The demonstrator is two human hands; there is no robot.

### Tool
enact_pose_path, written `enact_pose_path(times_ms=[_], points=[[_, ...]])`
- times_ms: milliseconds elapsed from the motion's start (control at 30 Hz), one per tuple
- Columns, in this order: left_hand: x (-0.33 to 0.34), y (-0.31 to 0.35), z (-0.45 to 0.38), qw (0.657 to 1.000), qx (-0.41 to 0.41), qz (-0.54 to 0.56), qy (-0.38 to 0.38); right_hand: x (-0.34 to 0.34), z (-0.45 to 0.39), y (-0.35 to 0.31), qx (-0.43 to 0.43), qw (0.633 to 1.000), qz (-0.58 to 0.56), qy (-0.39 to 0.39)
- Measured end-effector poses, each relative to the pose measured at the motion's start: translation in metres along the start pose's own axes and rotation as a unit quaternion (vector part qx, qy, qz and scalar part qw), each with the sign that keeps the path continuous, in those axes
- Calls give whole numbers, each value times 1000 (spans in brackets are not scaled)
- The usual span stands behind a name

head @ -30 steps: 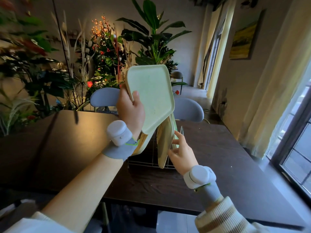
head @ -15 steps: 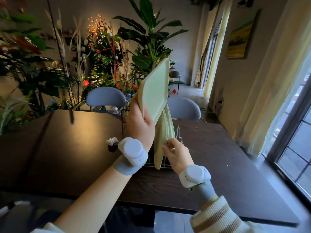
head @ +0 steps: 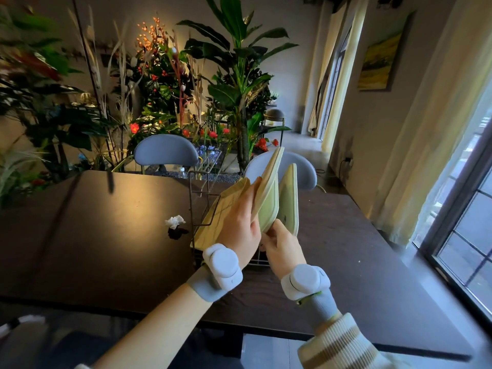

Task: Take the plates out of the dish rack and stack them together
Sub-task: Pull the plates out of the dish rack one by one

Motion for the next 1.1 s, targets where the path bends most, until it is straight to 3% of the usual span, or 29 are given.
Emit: enact_pose_path(times_ms=[133, 300, 1100], points=[[9, -8, 8, 999, 9, -21, -32, 1, 1, -4, -21, 999, 30, -2], [21, -27, 23, 993, -60, 54, -86, -2, 1, 0, -36, 998, 52, 9], [31, -40, 52, 984, -83, 111, -114, -1, 1, 8, -94, 995, 12, -2]])
Point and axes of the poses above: each hand's wrist, its own z-axis away from the middle knuckle, its own x-axis out of the palm, y = z × x, the point moved 2 cm from there along -z, towards the middle knuckle, and after that the axes turned 3 degrees about -x, right-handed, at the moved point
